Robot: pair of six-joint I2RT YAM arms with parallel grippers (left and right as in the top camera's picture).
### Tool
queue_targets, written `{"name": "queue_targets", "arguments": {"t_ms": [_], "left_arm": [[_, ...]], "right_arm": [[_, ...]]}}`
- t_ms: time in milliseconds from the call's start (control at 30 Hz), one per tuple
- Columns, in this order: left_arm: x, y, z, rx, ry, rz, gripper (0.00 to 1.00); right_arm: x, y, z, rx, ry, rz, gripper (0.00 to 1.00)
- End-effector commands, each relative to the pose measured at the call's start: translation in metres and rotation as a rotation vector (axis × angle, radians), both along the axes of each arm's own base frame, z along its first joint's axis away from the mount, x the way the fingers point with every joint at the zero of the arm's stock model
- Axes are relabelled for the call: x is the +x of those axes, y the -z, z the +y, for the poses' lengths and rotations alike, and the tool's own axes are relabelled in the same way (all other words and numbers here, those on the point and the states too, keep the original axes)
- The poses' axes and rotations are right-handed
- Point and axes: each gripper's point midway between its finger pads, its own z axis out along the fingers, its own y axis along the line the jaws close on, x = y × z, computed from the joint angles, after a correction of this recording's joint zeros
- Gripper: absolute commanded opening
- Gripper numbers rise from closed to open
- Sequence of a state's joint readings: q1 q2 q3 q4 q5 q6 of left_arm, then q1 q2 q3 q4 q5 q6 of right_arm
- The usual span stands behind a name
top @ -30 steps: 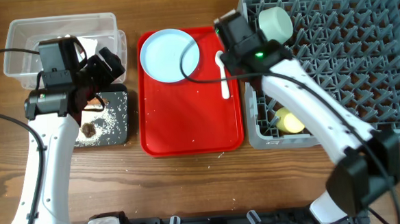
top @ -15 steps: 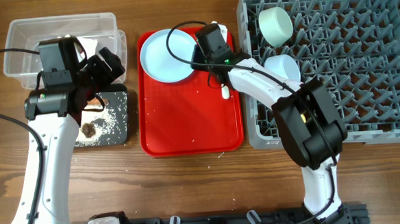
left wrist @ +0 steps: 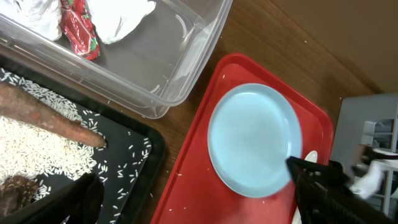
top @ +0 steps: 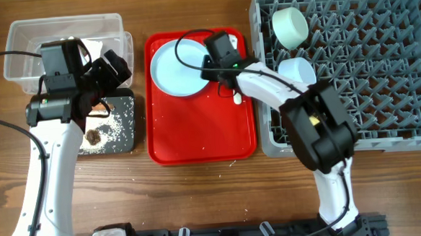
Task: Sort waste into correct bins and load items into the dishwasher rack
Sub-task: 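Grasp the light-blue plate edge on the red tray with the right gripper, then lift the plate and stand it upright in the rack's back right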
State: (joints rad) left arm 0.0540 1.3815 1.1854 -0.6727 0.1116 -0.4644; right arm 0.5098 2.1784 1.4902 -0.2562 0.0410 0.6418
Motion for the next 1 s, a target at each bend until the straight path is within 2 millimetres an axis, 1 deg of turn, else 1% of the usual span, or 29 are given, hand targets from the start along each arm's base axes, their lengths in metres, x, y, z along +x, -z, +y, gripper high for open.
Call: {"name": "queue_targets", "arguments": {"t_ms": [0, 33, 67, 100, 133, 167, 200, 233, 267, 300, 333, 467, 500, 600, 633, 667, 733, 767, 800, 833, 867, 900, 933, 967], "left_arm": [[0.001, -0.007, -0.003, 0.003, 0.023, -0.021, 1.00], [0.001, -0.007, -0.003, 0.003, 0.023, -0.021, 1.00], [0.000, -0.007, -0.003, 0.003, 0.023, -0.021, 1.00], [0.001, -0.007, -0.003, 0.003, 0.022, -0.021, 1.00], [0.001, -0.007, -0.003, 0.003, 0.023, -0.021, 1.00], [0.001, -0.007, -0.003, 0.003, 0.023, -0.021, 1.00], [0.001, -0.007, -0.003, 0.003, 0.023, -0.021, 1.00], [0.001, -0.007, -0.003, 0.003, 0.023, -0.021, 1.00], [0.001, -0.007, -0.003, 0.003, 0.023, -0.021, 1.00], [0.001, -0.007, -0.003, 0.003, 0.023, -0.021, 1.00], [0.000, -0.007, -0.003, 0.003, 0.023, -0.021, 1.00], [0.001, -0.007, -0.003, 0.003, 0.023, -0.021, 1.00], [0.001, -0.007, -0.003, 0.003, 0.023, -0.021, 1.00], [0.001, -0.007, -0.003, 0.003, 0.023, -0.021, 1.00], [0.001, -0.007, -0.003, 0.003, 0.023, -0.021, 1.00], [0.001, -0.007, -0.003, 0.003, 0.023, -0.021, 1.00], [0.001, -0.007, -0.003, 0.003, 0.023, -0.021, 1.00], [0.001, -0.007, -0.003, 0.003, 0.023, -0.021, 1.00], [0.000, -0.007, -0.003, 0.003, 0.023, -0.021, 1.00], [0.000, -0.007, -0.003, 0.003, 0.023, -0.021, 1.00], [0.000, -0.007, -0.003, 0.003, 0.023, -0.021, 1.00], [0.001, -0.007, -0.003, 0.003, 0.023, -0.021, 1.00], [0.001, -0.007, -0.003, 0.003, 0.023, -0.021, 1.00], [0.001, -0.007, -0.003, 0.003, 0.023, -0.021, 1.00]], "right_arm": [[0.022, -0.127, -0.039, -0.124, -0.067, -0.291, 0.04], [0.022, -0.169, -0.055, -0.195, -0.094, -0.388, 0.04], [0.020, -0.204, -0.073, -0.275, -0.087, -0.465, 0.04], [0.004, -0.287, -0.137, -0.477, 0.071, -0.614, 0.04], [-0.022, -0.342, -0.193, -0.723, 0.150, -0.668, 0.04], [-0.038, -0.362, -0.222, -0.943, 0.094, -0.640, 0.04], [-0.044, -0.369, -0.239, -1.061, 0.062, -0.605, 0.04], [-0.047, -0.372, -0.254, -1.126, 0.066, -0.574, 0.05], [-0.048, -0.372, -0.268, -1.184, 0.061, -0.538, 0.04], [-0.047, -0.366, -0.287, -1.263, 0.023, -0.471, 0.04], [-0.045, -0.356, -0.302, -1.305, -0.025, -0.411, 0.04], [-0.032, -0.311, -0.335, -1.349, -0.186, -0.251, 0.04], [-0.026, -0.294, -0.346, -1.366, -0.218, -0.189, 0.04], [-0.013, -0.256, -0.357, -1.361, -0.262, -0.095, 0.04], [-0.008, -0.240, -0.361, -1.356, -0.278, -0.061, 0.04], [-0.004, -0.228, -0.362, -1.348, -0.287, -0.040, 0.04], [0.004, -0.200, -0.360, -1.327, -0.332, -0.002, 0.04], [0.008, -0.191, -0.357, -1.306, -0.347, -0.001, 0.04], [0.015, -0.174, -0.346, -1.227, -0.361, -0.031, 0.04], [0.016, -0.170, -0.341, -1.192, -0.371, -0.048, 0.08], [0.018, -0.164, -0.333, -1.148, -0.402, -0.067, 0.20], [0.020, -0.162, -0.328, -1.117, -0.400, -0.086, 0.34], [0.021, -0.162, -0.327, -1.104, -0.391, -0.094, 0.46], [0.022, -0.164, -0.327, -1.077, -0.342, -0.108, 0.65]]}}
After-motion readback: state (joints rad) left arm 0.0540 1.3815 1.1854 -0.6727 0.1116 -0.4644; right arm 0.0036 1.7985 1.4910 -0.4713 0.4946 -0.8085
